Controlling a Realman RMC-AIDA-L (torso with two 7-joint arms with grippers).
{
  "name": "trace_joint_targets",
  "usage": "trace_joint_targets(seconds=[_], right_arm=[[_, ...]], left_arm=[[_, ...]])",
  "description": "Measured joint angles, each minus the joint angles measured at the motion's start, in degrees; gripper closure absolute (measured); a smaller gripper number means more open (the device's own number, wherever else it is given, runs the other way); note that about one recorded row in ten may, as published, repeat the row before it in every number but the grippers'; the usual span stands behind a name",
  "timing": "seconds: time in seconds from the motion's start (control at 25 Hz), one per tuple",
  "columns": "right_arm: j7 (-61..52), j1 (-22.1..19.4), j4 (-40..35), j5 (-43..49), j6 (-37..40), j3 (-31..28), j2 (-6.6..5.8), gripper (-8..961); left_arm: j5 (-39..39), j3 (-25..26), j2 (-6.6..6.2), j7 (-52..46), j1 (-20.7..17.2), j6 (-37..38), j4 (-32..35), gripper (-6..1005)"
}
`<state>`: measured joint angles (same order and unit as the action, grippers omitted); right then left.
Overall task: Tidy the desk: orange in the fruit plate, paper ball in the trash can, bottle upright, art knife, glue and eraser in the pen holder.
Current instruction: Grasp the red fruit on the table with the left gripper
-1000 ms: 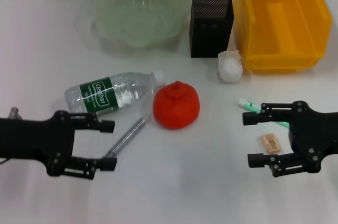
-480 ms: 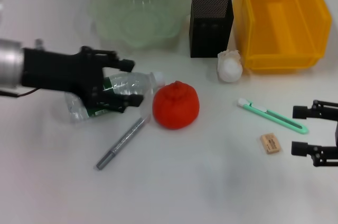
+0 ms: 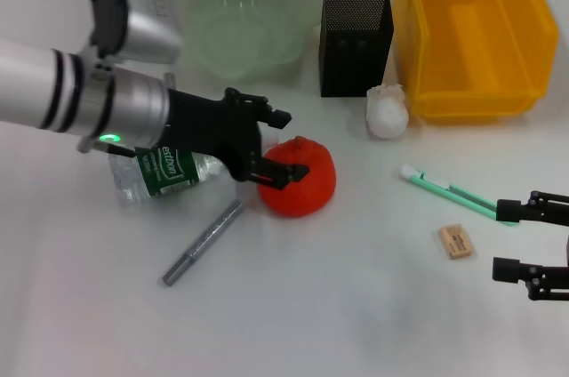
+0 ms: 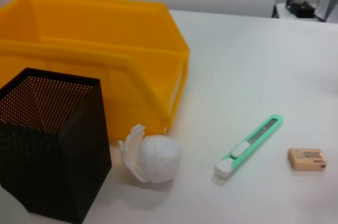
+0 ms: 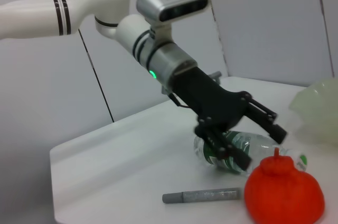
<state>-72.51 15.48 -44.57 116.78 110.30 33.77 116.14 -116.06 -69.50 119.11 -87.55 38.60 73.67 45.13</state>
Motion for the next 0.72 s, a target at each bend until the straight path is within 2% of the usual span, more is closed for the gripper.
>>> trace_joint_targets(seconds=[0.04, 0.2, 0.36, 0.72], right_arm=[[0.00, 0.00, 0.00, 0.00, 0.00, 0.00, 0.00, 168], [0.00, -0.01, -0.17, 0.03, 0.18, 0.17, 0.26, 168], [0.00, 0.13, -0.29, 0.03, 0.17, 0.07, 0.41, 168], [0.00, 0.90, -0.54, 0.03, 0.34, 0.37, 0.77, 169]], left_arm=[[0.00, 0.00, 0.00, 0.00, 0.00, 0.00, 0.00, 189], [2.41, -5.25, -0.02, 0.19, 0.71, -5.95, -2.45, 190], [2.70, -6.03, -0.02, -0.05, 1.14, -7.60, -3.85, 189], [2.82, -6.96, -0.02, -0.25, 0.87, -7.39, -4.26, 340]])
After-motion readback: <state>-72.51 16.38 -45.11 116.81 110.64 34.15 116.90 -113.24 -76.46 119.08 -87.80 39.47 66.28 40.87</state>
